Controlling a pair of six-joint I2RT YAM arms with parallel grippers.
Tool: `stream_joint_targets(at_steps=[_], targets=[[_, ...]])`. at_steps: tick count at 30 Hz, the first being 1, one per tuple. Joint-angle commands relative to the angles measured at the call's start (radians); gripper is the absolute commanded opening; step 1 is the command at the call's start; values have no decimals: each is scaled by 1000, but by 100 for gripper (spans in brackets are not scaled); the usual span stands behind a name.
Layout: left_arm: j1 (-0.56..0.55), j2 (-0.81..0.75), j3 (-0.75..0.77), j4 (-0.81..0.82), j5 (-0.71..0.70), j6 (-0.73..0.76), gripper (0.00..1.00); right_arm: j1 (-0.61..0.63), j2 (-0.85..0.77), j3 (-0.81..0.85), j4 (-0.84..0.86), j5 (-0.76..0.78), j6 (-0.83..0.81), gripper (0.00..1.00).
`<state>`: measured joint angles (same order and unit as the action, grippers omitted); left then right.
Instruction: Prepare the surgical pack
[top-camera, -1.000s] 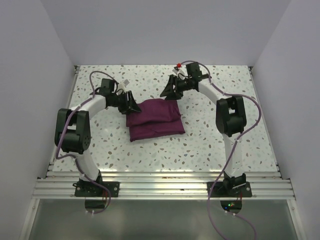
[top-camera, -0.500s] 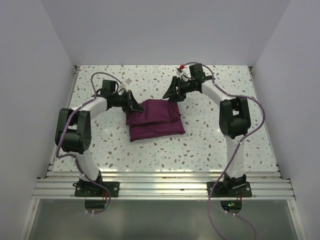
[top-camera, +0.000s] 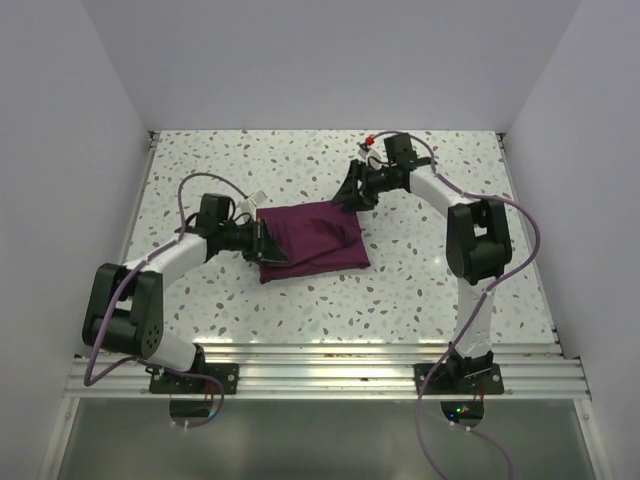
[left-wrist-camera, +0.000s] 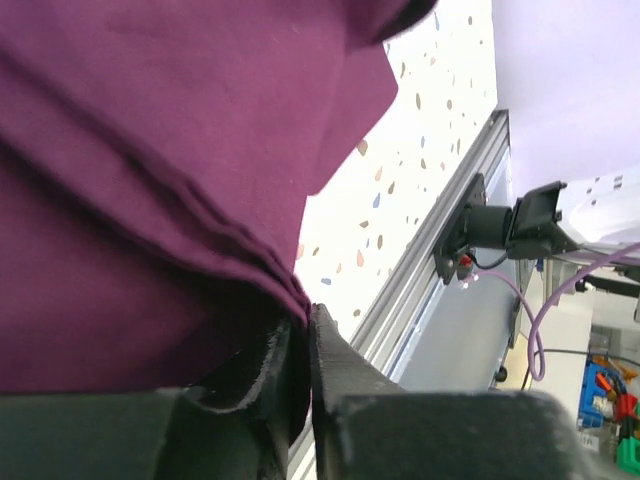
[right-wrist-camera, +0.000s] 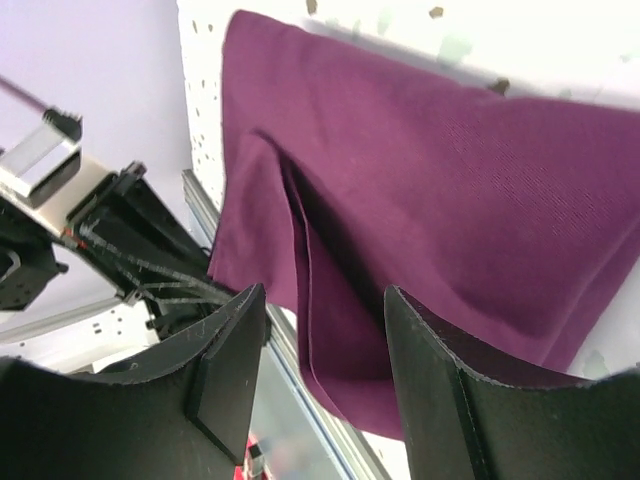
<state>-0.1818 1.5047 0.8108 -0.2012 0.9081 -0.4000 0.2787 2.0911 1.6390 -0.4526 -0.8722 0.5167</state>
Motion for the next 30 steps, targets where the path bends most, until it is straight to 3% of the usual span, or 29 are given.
stream_joint_targets(at_steps=[1,6,15,23,30], targets=[[-36,-76,-64,48,8,9,15,8,-60,-25,-27,9,-32,54],[-97,-156,-131,48,-12,3,29,51,-55,-25,-60,22,-29,54],[-128,-219,-151,-32,-43,26,37,140,21,19,-110,29,20,52],[-128,-293,-128,-104,-69,36,49,146,-88,-137,-166,-5,-40,52],[-128,-417,-108,-155,-149,3,50,145,-252,-333,-182,-1,-73,52]])
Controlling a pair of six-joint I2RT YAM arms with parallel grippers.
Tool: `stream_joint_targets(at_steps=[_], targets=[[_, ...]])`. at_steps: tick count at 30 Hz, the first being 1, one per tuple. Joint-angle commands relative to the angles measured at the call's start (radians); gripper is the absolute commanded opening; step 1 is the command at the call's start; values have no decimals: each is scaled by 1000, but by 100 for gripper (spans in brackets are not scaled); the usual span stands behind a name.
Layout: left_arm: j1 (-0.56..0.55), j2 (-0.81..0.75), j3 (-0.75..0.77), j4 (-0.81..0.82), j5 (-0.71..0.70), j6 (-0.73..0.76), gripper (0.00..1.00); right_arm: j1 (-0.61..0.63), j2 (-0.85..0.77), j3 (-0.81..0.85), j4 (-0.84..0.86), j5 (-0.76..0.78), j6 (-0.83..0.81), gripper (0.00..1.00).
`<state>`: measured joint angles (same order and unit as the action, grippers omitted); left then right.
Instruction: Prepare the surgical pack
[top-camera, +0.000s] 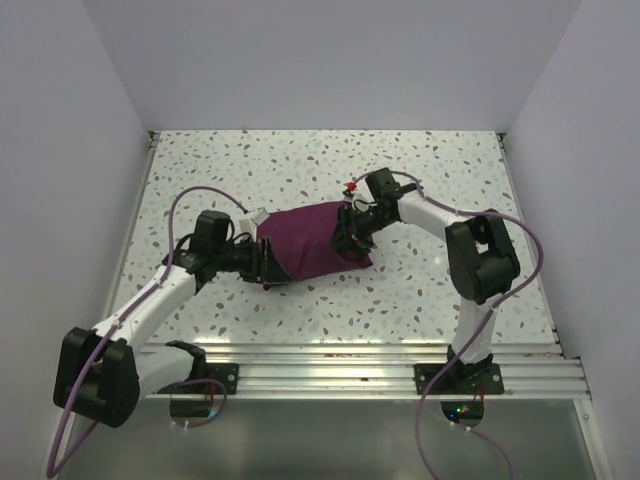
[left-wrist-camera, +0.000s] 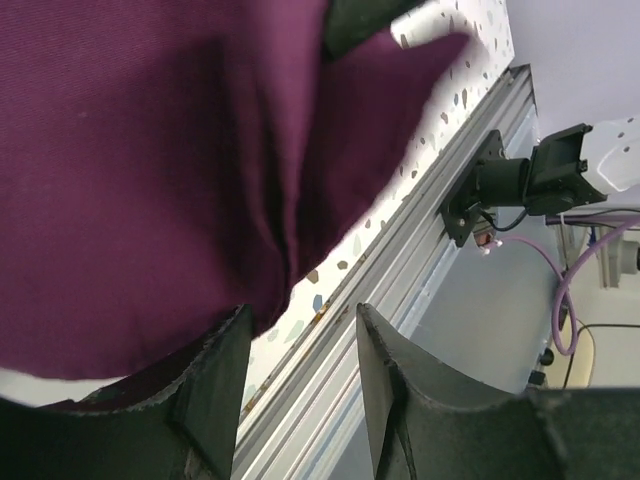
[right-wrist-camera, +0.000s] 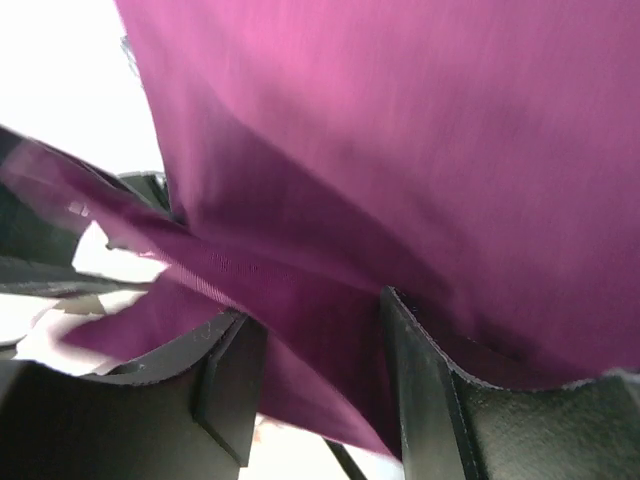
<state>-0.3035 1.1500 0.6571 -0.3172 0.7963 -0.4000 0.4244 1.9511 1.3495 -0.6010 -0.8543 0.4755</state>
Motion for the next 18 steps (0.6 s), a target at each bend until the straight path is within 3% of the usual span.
stream_joint_targets(at_steps=[1,9,18], targets=[[-6,-75,55,-74,-61,3,50,-1,-122,-62,-43,-15,-37,53],[-3,-170,172,-207,-346,12,50,-3,-247,-175,-158,47,-129,54],[-22,149,309,-102,-258,85,46,-50,-208,-37,-91,119,-41,52]])
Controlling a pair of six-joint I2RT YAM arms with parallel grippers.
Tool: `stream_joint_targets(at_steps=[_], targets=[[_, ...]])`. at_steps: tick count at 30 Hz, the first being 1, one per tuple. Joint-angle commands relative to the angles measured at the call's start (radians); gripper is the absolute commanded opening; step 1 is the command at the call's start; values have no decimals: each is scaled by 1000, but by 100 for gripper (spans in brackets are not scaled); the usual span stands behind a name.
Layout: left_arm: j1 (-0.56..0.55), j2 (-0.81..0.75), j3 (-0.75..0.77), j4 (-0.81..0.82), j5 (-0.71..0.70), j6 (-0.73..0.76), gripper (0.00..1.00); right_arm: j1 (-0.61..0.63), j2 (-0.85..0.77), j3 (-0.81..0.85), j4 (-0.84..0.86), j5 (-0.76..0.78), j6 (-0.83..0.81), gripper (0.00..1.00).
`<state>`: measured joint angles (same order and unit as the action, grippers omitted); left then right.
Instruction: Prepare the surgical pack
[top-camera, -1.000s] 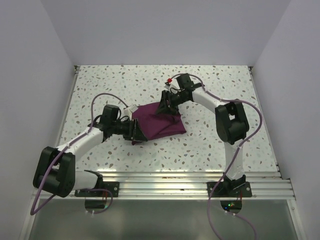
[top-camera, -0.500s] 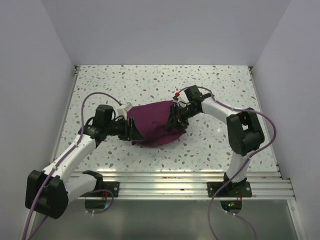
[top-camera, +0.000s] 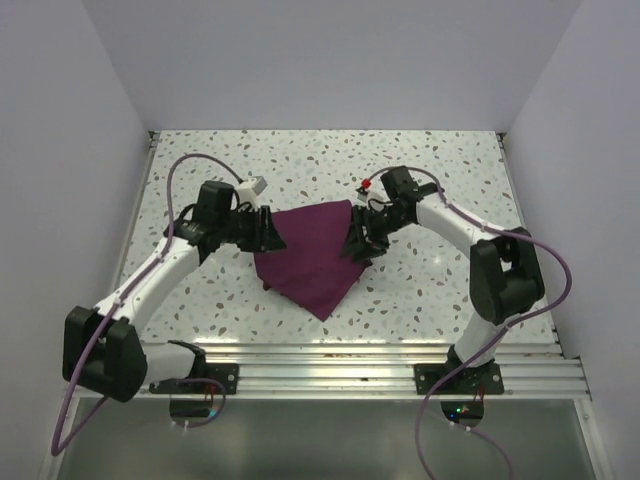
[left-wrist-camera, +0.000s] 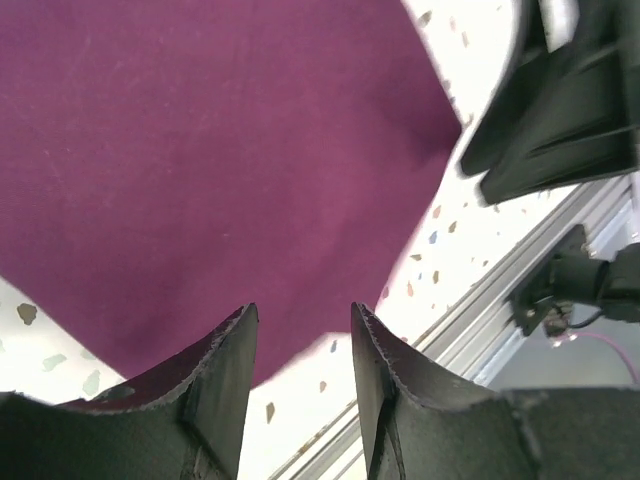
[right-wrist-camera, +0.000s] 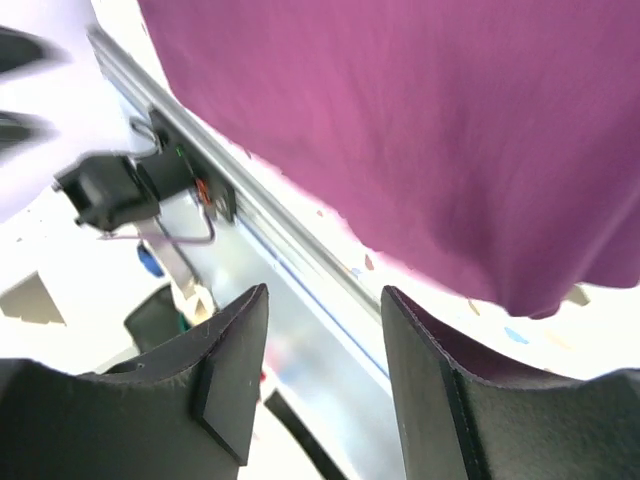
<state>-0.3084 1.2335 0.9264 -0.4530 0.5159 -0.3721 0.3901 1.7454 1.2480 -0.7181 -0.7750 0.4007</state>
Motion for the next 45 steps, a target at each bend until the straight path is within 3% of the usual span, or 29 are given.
stream_joint_targets(at_steps=[1,3,10,17,24,31,36,41,45], targets=[[-24,93,58,24,12,74,47,-23,-6,62,26,55,33,52],[-55,179,136,-44,-33,119,47,-66,-30,33,5,84,23,52],[-126,262,226,-61,-86,117,42,-168,-66,-105,-34,194,-7,31],[-176,287,325,-160,-305,143,45,-165,-60,-343,238,117,245,31],[-216,276,404,-245,-476,167,48,-111,-1,-403,524,48,461,36],[-238,228,385,-263,-583,136,56,-106,153,-262,595,39,587,39],[-261,230,371,-259,-577,134,56,-96,278,-32,536,45,589,40],[-346,320,426,-273,-628,119,57,-77,411,216,487,48,615,46],[-422,447,521,-349,-720,114,57,-92,439,301,366,84,566,57]])
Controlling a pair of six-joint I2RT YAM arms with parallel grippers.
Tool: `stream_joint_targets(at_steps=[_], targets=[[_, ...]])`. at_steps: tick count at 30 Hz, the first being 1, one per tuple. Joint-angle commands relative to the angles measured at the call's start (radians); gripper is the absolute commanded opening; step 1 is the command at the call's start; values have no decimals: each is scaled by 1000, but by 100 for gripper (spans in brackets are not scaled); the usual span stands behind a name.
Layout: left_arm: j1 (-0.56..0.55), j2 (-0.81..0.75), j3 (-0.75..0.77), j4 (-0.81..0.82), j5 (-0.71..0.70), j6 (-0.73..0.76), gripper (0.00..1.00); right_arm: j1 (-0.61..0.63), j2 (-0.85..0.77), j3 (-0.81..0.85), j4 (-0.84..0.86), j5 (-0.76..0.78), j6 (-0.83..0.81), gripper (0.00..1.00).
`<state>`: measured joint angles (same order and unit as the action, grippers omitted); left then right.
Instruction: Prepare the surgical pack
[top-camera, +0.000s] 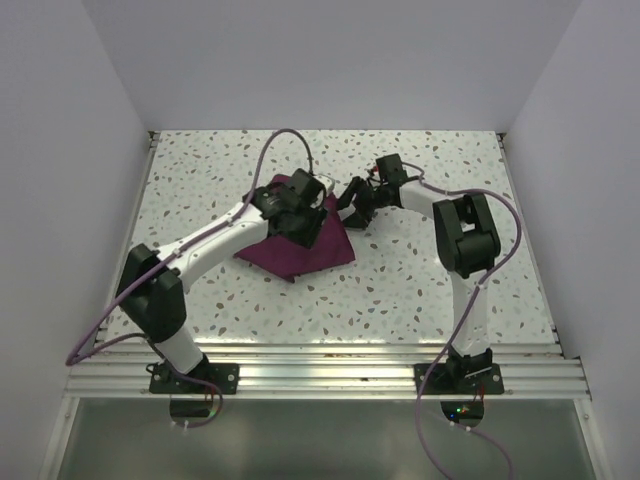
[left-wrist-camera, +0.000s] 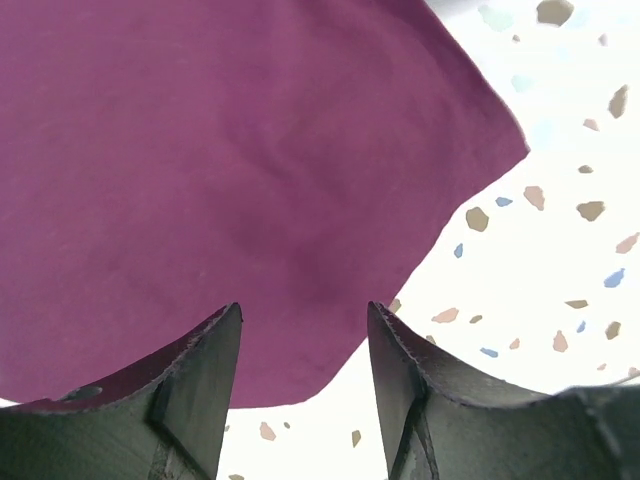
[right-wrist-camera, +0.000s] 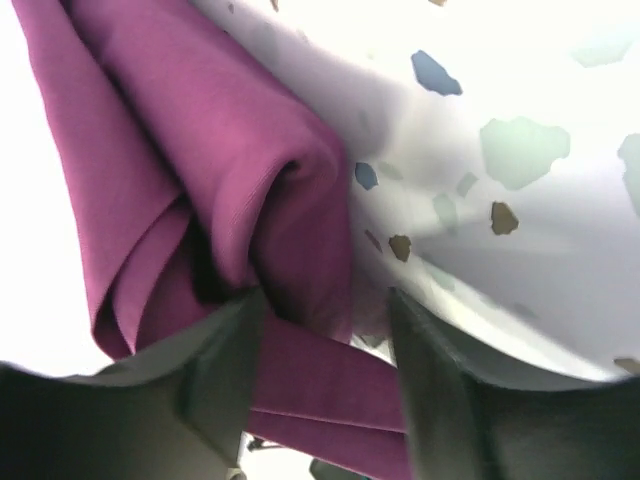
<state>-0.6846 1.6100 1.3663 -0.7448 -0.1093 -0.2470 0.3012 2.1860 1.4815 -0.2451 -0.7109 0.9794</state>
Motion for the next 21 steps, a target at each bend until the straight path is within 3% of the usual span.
stream_joint_targets(at_steps=[1,2,3,6,7,12,21], targets=[[-74,132,136,-80,-119,-11,57,-14,-9,68,-141,40,-66,60],[-85,163,167,-131,-150,-15,57,-40,-40,57,-181,66,-99,64],[-96,192,192,-152,-170,-20,57,-57,-60,39,-239,98,-129,74],[-136,269,255,-202,-242,-34,57,-128,-162,-84,-269,160,-217,87],[-147,281,255,-200,-248,-35,57,-145,-184,-116,-275,165,-250,99],[-168,332,264,-241,-282,-47,56,-189,-301,-251,-332,189,-376,99],[-179,349,229,-265,-371,-61,54,-189,-404,-368,-280,162,-393,99]])
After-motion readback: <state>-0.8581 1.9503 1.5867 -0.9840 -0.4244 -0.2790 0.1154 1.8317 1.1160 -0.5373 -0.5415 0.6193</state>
